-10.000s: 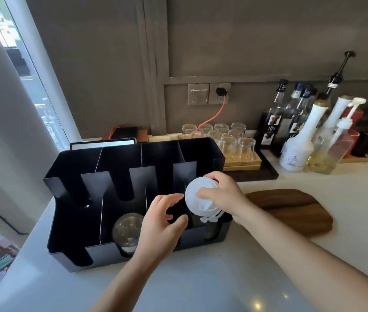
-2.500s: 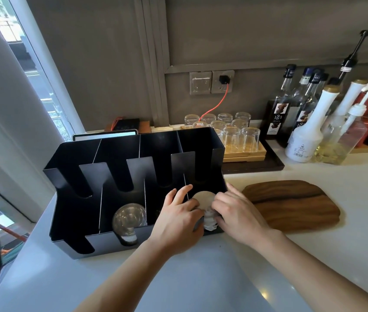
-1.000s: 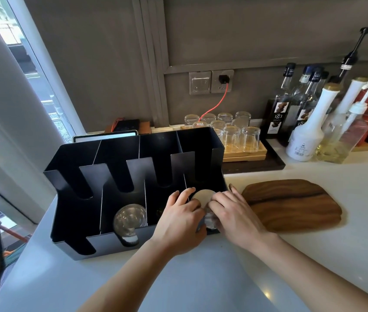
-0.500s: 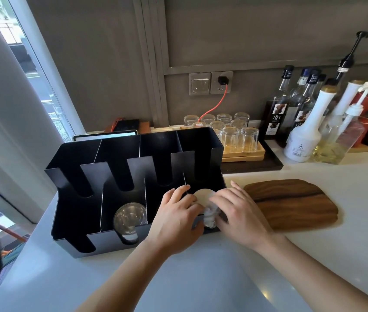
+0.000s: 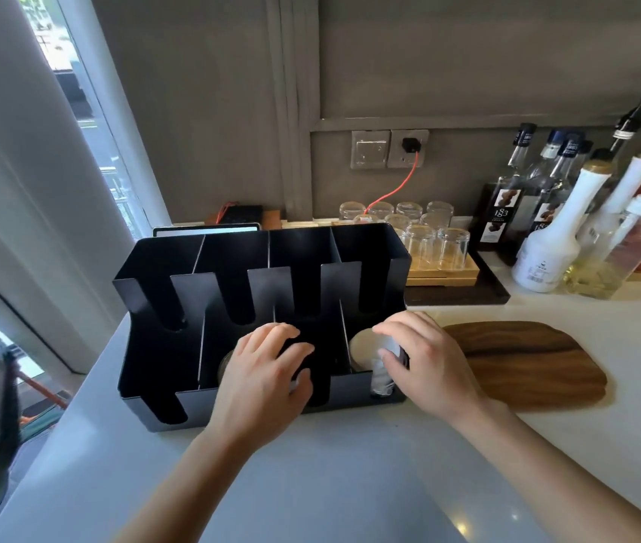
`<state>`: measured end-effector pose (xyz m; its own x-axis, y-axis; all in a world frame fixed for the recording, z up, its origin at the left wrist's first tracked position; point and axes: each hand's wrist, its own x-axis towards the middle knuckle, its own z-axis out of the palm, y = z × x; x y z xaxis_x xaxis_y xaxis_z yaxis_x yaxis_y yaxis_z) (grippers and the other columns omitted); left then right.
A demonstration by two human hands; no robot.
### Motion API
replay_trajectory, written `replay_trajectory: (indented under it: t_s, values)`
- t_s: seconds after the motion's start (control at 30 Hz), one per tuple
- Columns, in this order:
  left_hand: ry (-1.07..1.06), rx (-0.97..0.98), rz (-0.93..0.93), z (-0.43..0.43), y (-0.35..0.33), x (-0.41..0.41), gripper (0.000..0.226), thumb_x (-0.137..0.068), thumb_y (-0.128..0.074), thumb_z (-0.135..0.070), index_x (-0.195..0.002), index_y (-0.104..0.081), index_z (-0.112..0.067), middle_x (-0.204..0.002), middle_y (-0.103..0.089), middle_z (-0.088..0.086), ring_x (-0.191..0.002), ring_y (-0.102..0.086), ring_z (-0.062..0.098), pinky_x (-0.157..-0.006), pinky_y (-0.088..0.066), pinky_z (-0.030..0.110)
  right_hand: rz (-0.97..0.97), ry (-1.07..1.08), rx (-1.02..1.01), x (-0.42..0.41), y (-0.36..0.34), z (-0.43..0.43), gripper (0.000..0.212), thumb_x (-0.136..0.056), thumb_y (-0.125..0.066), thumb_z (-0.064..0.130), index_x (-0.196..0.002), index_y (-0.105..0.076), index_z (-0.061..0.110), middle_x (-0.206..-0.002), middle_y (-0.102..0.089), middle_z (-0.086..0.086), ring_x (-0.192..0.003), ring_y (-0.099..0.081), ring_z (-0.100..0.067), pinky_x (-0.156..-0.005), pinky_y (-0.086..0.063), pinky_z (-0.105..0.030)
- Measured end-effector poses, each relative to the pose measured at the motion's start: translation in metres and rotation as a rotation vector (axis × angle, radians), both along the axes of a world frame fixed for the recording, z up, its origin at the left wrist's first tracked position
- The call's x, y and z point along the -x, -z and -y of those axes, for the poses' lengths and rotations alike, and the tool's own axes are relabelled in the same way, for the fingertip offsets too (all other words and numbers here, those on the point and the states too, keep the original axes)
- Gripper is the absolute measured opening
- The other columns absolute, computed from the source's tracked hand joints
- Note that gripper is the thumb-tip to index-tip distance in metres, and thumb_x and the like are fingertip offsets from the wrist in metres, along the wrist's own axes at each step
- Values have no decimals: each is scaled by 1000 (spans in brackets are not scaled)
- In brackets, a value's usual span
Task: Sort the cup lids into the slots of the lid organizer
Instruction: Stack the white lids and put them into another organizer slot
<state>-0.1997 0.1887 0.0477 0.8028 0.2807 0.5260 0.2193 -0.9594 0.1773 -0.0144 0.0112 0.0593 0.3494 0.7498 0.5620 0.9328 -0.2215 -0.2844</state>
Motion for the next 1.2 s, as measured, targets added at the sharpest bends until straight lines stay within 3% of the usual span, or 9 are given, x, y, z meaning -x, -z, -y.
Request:
replay_trajectory:
  t_s: [0.17, 0.27, 0.37, 0.43, 0.6, 0.77, 0.93, 1.2]
  values:
    - [-119, -4, 10, -33, 3, 45, 19, -84, -63, -21, -97, -75, -15, -100, -70, 1, -94, -63, 27, -75, -53, 40, -13, -97, -44, 26, -13, -32, 27, -80, -75, 3, -105, -71, 11, -101, -68, 0, -96, -60, -15, -87, -43, -12]
    - [-181, -2, 6, -50, 7, 68, 19, -85, -62, -23, -92, -76, -13, -94, -72, 1, -90, -65, 30, -74, -54, 42, -30, -192, -44, 47, -19, -57, 24, -82, -73, 7, -106, -72, 12, -100, -70, 1, -95, -62, -16, -84, -53, -25]
    - [-208, 4, -12, -60, 8, 81, 23, -84, -61, -29, -93, -79, -16, -94, -75, -2, -97, -66, 30, -79, -54, 42, -41, -259, 4, 64, -20, -83, 16, -82, -71, 10, -96, -73, 17, -90, -70, 7, -87, -61, -15, -71, -55, -33]
    - [-184, -3, -50, -62, 8, 82, 19, -78, -71, -28, -92, -79, -19, -97, -76, -6, -107, -65, 30, -87, -52, 44, -29, -290, 85, 71, -20, -101, 11, -83, -70, 12, -91, -74, 19, -85, -71, 10, -88, -58, -15, -70, -54, -33]
    - [-80, -22, -195, -61, 12, 78, 16, -76, -70, -35, -84, -78, -24, -95, -74, -10, -126, -58, 36, -102, -47, 52, 204, -261, 440, 72, -14, -146, 20, -93, -55, 21, -96, -75, 25, -89, -72, 10, -108, -49, -17, -90, -44, -36]
    - [-74, -77, -260, -64, 17, 75, 24, -80, -59, -43, -81, -75, -24, -93, -73, -9, -135, -47, 39, -114, -33, 62, 300, -164, 665, 78, -10, -154, 27, -91, -47, 7, -94, -71, 19, -98, -70, 4, -126, -34, -26, -105, -30, -42]
    - [-82, -129, -287, -66, 22, 74, 26, -80, -61, -44, -80, -69, -20, -78, -69, -5, -138, -46, 41, -116, -26, 66, 308, -153, 662, 80, 2, -154, 32, -91, -42, 7, -96, -71, 18, -95, -72, 4, -126, -38, -27, -103, -31, -45]
    - [-78, -165, -255, -65, 27, 74, 24, -79, -65, -41, -87, -68, -19, -77, -70, -2, -139, -47, 44, -113, -28, 71, 282, -185, 650, 77, 12, -158, 28, -91, -46, 16, -97, -73, 23, -102, -65, 8, -120, -40, -27, -96, -35, -44]
